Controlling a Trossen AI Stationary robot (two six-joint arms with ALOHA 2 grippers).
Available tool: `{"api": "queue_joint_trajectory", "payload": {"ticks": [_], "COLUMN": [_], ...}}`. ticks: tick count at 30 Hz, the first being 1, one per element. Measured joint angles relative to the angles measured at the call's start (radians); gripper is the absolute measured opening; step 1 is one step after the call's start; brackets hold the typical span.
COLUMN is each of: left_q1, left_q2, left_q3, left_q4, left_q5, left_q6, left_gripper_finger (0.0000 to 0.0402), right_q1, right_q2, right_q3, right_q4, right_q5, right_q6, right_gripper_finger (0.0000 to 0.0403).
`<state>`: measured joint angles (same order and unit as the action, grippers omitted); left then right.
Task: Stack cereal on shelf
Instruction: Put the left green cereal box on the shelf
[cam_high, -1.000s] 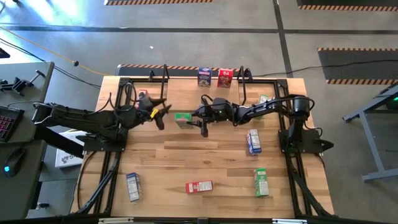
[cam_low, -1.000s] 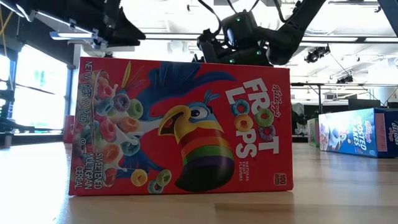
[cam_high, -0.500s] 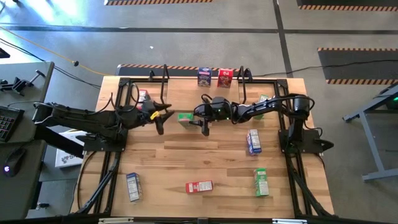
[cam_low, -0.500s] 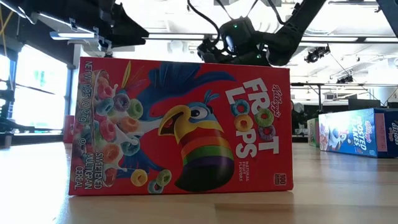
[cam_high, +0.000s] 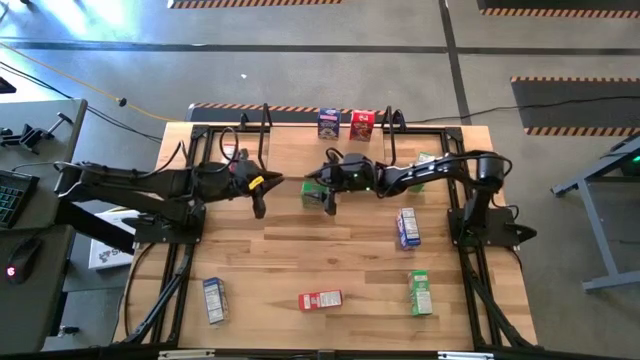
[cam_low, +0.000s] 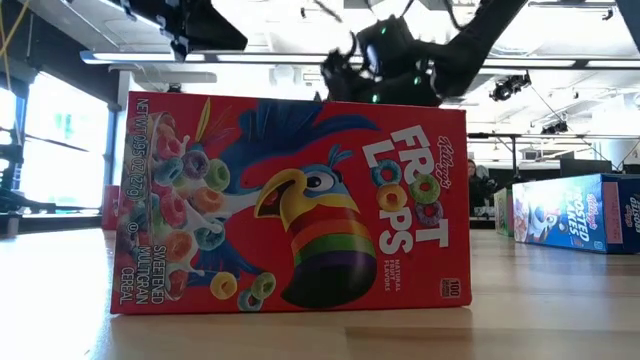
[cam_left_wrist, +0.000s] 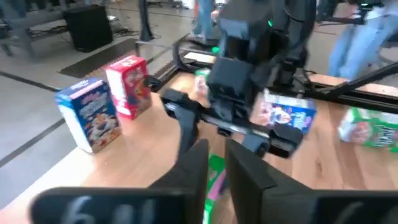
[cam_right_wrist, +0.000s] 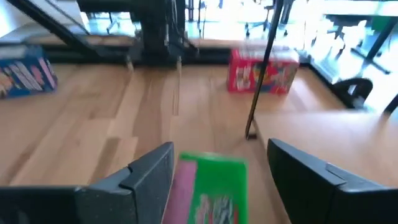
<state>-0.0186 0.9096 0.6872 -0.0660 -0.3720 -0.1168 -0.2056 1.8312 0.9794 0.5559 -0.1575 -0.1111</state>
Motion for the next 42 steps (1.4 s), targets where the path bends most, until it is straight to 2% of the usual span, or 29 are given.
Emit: {"api": "queue_joint_trajectory", "payload": {"ticks": [3,6,8,10,13,17,19,24,30,40,42], "left_q1": [0.014,0.041,0.061,0.089,0.131,0.174,0.188,0.211,0.216,0.216,0.216], "left_q2": [0.018,0.073,0.120,0.174,0.264,0.364,0.407,0.511,0.604,0.712,0.729], "left_q3": [0.053,0.130,0.190,0.249,0.326,0.426,0.468,0.576,0.676,0.700,0.700], "left_q4": [-0.094,-0.244,-0.346,-0.445,-0.571,-0.681,-0.721,-0.822,-0.869,-0.844,-0.831], "left_q5": [0.072,0.137,0.177,0.230,0.304,0.371,0.380,0.379,0.379,0.373,0.341], "left_q6": [0.014,0.010,0.014,0.020,0.052,0.118,0.178,0.274,0.362,0.504,0.549], "left_gripper_finger": [0.0007,0.0006,0.0006,0.0002,0.0001,0.0005,0.0016,0.0069,0.0139,0.0224,0.0235], "right_q1": [0.011,0.022,0.035,0.054,0.084,0.108,0.110,0.093,0.092,0.053,0.047], "right_q2": [-0.085,-0.209,-0.277,-0.312,-0.313,-0.260,-0.228,-0.128,-0.041,0.031,0.034], "right_q3": [0.001,0.002,0.003,-0.001,-0.021,-0.063,-0.082,-0.085,-0.085,-0.084,-0.085], "right_q4": [-0.066,-0.260,-0.407,-0.533,-0.603,-0.591,-0.548,-0.463,-0.306,-0.163,-0.163], "right_q5": [0.000,0.009,0.058,0.121,0.165,0.227,0.277,0.249,0.210,0.165,0.154], "right_q6": [-0.024,-0.029,-0.025,-0.007,0.043,0.086,0.099,0.140,0.138,0.114,0.111], "right_gripper_finger": [0.0248,0.0242,0.0225,0.0195,0.0131,0.0031,0.0009,0.0025,0.0005,0.0002,0.0000]}}
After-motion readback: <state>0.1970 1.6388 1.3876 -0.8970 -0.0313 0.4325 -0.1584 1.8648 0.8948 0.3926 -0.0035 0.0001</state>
